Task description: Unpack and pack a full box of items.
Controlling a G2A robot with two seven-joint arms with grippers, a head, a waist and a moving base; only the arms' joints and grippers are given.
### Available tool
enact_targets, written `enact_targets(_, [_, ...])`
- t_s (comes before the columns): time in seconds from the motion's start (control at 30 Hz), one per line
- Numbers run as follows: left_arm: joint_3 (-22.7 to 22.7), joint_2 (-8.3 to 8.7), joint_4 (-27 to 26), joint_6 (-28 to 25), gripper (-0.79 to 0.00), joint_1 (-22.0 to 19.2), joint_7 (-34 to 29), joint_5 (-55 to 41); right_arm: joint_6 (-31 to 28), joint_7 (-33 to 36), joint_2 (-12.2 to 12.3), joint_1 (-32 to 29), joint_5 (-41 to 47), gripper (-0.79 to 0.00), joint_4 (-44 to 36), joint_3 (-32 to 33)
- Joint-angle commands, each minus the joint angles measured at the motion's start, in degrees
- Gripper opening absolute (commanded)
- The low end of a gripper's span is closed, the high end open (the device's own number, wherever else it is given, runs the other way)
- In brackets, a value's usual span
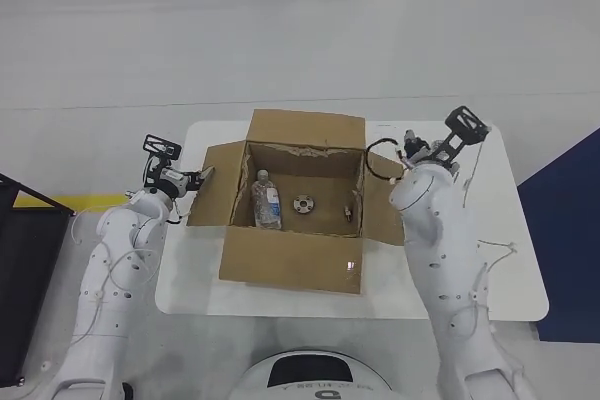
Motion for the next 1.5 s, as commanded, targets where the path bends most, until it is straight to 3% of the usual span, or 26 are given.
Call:
enact_targets(0.0, [0.0, 0.0, 0.0, 0.0, 0.0, 0.0, 0.0, 0.0, 0.4, 0.9, -1.2, 9.6, 8.0, 0.0, 14.4, 3.9])
enact_targets(0.17, [0.0, 0.0, 0.0, 0.0, 0.0, 0.0, 0.0, 0.0, 0.4, 0.2, -1.2, 27.0, 14.6, -0.015, 43.6, 11.8])
enact_targets(0.2, [0.0, 0.0, 0.0, 0.0, 0.0, 0.0, 0.0, 0.0, 0.4, -1.1, -1.1, 29.9, 14.2, -0.062, 49.0, 13.4])
enact_targets(0.3, [0.0, 0.0, 0.0, 0.0, 0.0, 0.0, 0.0, 0.0, 0.4, -8.5, -0.9, 37.2, 13.3, -0.022, 63.3, 18.2])
enact_targets(0.4, [0.0, 0.0, 0.0, 0.0, 0.0, 0.0, 0.0, 0.0, 0.4, -17.2, -0.8, 42.4, 14.5, -0.025, 74.0, 23.2])
enact_targets(0.53, [0.0, 0.0, 0.0, 0.0, 0.0, 0.0, 0.0, 0.0, 0.4, -25.4, -0.4, 46.3, 18.1, -0.022, 82.6, 27.9])
enact_targets(0.67, [0.0, 0.0, 0.0, 0.0, 0.0, 0.0, 0.0, 0.0, 0.4, -31.0, -0.4, 47.5, 21.9, -0.065, 86.2, 30.4])
enact_targets(0.77, [0.0, 0.0, 0.0, 0.0, 0.0, 0.0, 0.0, 0.0, 0.4, -35.9, -0.4, 46.8, 25.8, -0.046, 85.6, 32.2])
enact_targets(0.9, [0.0, 0.0, 0.0, 0.0, 0.0, 0.0, 0.0, 0.0, 0.4, -42.1, -0.5, 45.7, 30.6, -0.142, 85.1, 34.2])
enact_targets(1.17, [0.0, 0.0, 0.0, 0.0, 0.0, 0.0, 0.0, 0.0, 0.4, -42.1, -0.5, 45.7, 30.6, -0.169, 85.1, 34.2])
enact_targets(1.3, [0.0, 0.0, 0.0, 0.0, 0.0, 0.0, 0.0, 0.0, -1.3, -49.0, -0.6, 45.8, 36.8, -0.203, 83.8, 37.0])
enact_targets(1.47, [0.0, 0.0, 0.0, 0.0, 0.0, 0.0, 0.0, 0.0, -2.6, -53.3, -0.7, 46.3, 40.4, -0.449, 84.0, 38.5])
